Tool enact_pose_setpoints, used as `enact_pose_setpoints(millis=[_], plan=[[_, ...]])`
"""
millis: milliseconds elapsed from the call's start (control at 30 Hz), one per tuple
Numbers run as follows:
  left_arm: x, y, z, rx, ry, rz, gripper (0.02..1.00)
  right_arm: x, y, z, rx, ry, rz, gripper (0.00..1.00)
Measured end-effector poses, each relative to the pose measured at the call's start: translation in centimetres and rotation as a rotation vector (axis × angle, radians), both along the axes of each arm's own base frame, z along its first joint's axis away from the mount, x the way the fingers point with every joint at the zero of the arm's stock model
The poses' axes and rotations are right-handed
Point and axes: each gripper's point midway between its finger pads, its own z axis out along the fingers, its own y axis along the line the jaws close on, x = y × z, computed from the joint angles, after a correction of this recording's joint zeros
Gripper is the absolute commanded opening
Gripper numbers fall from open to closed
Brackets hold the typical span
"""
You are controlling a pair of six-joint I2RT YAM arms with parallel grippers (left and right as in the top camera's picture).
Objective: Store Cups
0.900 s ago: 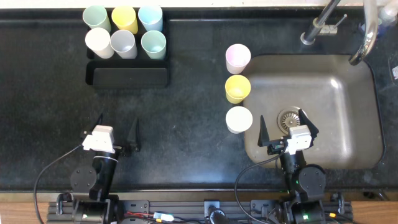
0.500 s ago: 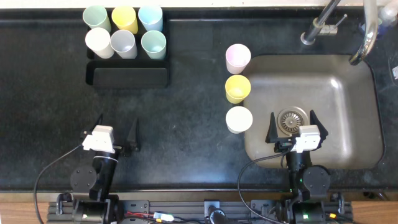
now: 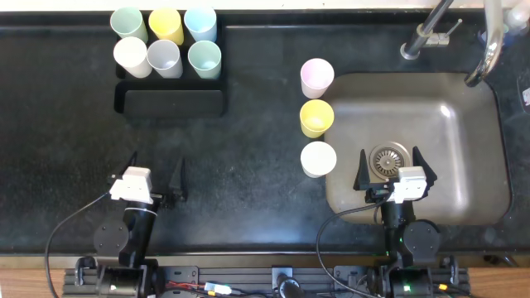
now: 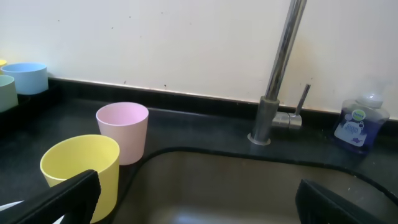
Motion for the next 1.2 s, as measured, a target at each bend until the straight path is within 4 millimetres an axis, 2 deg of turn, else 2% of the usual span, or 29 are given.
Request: enact_pose_setpoints(millis=[500, 600, 700, 767, 900, 1067, 1200], plan=[[0.0, 0.0, 0.1, 0.000, -0.003, 0.000, 1.000, 0.0, 0.0, 0.0, 0.000, 0.000, 0.000, 0.998], [0.0, -0.2, 0.5, -0.001, -0.019, -0.011, 1.000, 0.0, 0.0, 0.0, 0.000, 0.000, 0.000, 1.000], [0.1, -0.3, 1.7, -0.011, -0.049, -0.019, 1.000, 0.0, 0.0, 0.0, 0.000, 0.000, 0.000, 0.998], [0.5, -0.3, 3.3, -0.027, -0.037, -0.018, 1.000, 0.0, 0.0, 0.0, 0.000, 0.000, 0.000, 0.998], [2.9, -0.9, 9.0, -0.060, 0.060, -0.033, 1.000, 0.0, 0.0, 0.0, 0.000, 0.000, 0.000, 0.996], [9.2, -3.0, 17.1, -0.096, 0.229, -0.091, 1.000, 0.0, 0.0, 0.0, 0.000, 0.000, 0.000, 0.998], [14.9, -6.7, 20.0, -0.117, 0.354, -0.149, 1.000, 0.0, 0.0, 0.0, 0.000, -0.002, 0.000, 0.996]])
